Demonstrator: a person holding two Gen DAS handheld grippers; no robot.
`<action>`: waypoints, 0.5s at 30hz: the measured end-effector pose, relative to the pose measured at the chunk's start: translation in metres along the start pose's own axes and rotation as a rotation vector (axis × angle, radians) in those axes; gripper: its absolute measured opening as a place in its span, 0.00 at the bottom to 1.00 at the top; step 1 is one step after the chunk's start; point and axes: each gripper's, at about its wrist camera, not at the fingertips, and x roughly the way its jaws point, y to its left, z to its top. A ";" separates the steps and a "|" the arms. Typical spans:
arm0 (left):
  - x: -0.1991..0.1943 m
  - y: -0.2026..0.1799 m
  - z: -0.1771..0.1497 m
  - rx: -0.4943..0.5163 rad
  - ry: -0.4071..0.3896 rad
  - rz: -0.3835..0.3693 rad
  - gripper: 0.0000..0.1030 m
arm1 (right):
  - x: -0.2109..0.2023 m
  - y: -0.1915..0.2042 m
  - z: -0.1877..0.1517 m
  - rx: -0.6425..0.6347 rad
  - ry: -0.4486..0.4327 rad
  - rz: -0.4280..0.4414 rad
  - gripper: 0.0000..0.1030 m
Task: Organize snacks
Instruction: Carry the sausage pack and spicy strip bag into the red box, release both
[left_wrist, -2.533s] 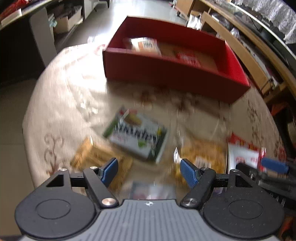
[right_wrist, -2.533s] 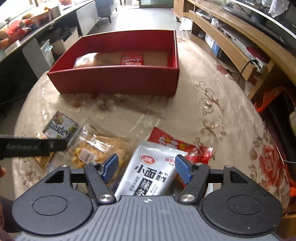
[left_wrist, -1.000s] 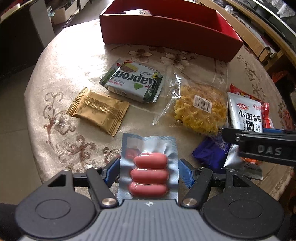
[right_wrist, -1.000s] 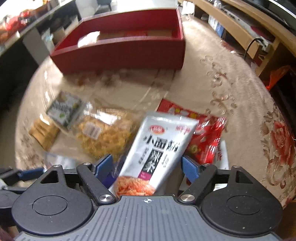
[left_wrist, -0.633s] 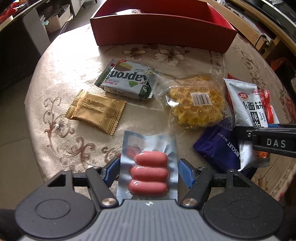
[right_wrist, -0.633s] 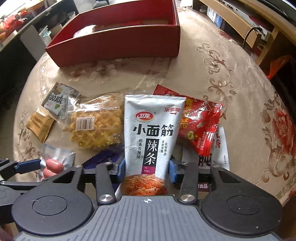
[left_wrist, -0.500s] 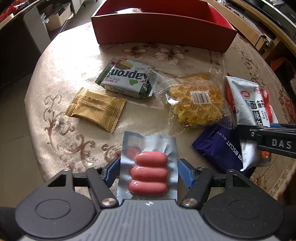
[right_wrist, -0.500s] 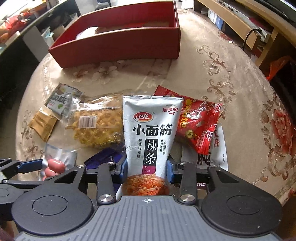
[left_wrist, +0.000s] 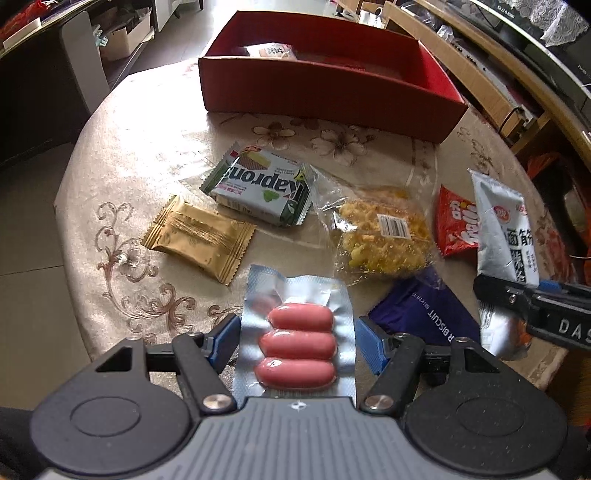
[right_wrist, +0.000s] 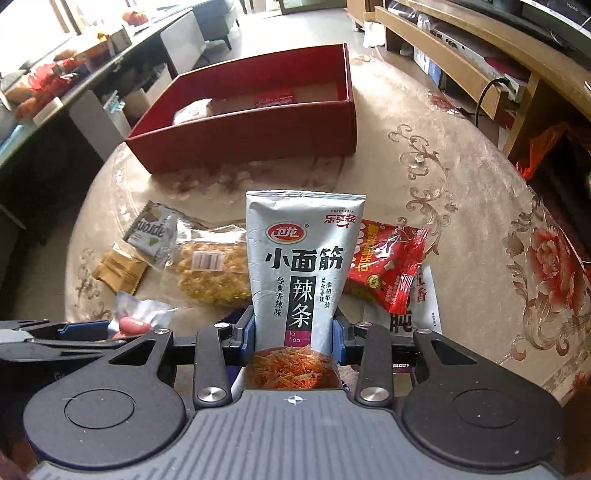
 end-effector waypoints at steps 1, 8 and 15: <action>-0.001 0.000 0.000 0.000 0.000 -0.003 0.63 | 0.000 0.001 -0.001 -0.002 0.000 0.003 0.45; -0.011 0.011 -0.005 -0.030 -0.002 -0.028 0.62 | 0.000 0.007 -0.002 -0.013 0.002 0.016 0.45; -0.004 0.016 -0.013 -0.027 0.021 0.012 0.62 | 0.001 0.013 -0.001 -0.032 0.004 0.032 0.45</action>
